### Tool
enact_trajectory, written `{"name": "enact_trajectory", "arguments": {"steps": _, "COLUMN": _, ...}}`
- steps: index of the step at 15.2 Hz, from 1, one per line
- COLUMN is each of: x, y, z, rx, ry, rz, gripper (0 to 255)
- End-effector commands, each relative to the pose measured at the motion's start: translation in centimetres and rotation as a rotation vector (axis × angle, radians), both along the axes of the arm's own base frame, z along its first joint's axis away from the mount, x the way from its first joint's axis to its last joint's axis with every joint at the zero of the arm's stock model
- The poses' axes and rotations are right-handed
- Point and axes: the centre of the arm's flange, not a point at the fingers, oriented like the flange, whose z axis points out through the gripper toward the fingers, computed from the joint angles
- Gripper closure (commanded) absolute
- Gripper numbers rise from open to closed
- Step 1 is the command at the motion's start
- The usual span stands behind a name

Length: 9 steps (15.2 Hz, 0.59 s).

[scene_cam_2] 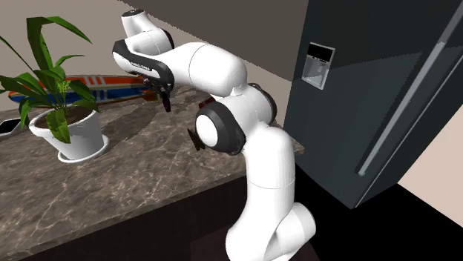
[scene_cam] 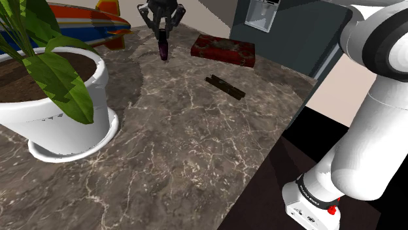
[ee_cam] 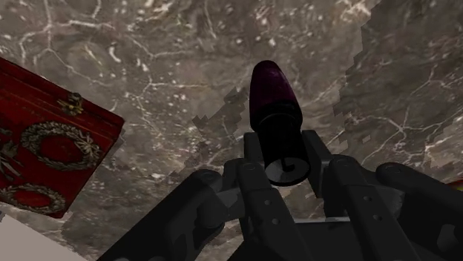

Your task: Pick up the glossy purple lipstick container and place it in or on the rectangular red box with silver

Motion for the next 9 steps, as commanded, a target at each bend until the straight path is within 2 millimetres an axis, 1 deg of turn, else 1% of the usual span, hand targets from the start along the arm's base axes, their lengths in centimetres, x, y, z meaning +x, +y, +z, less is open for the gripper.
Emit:
{"name": "enact_trajectory", "arguments": {"steps": 1, "x": 0.0, "y": 0.0, "z": 1.1, "rx": 0.000, "ry": 0.000, "rz": 0.000, "gripper": 255}}
{"name": "enact_trajectory", "arguments": {"steps": 9, "x": 0.0, "y": 0.0, "z": 5.3, "rx": 0.000, "ry": 0.000, "rz": 0.000, "gripper": 255}}
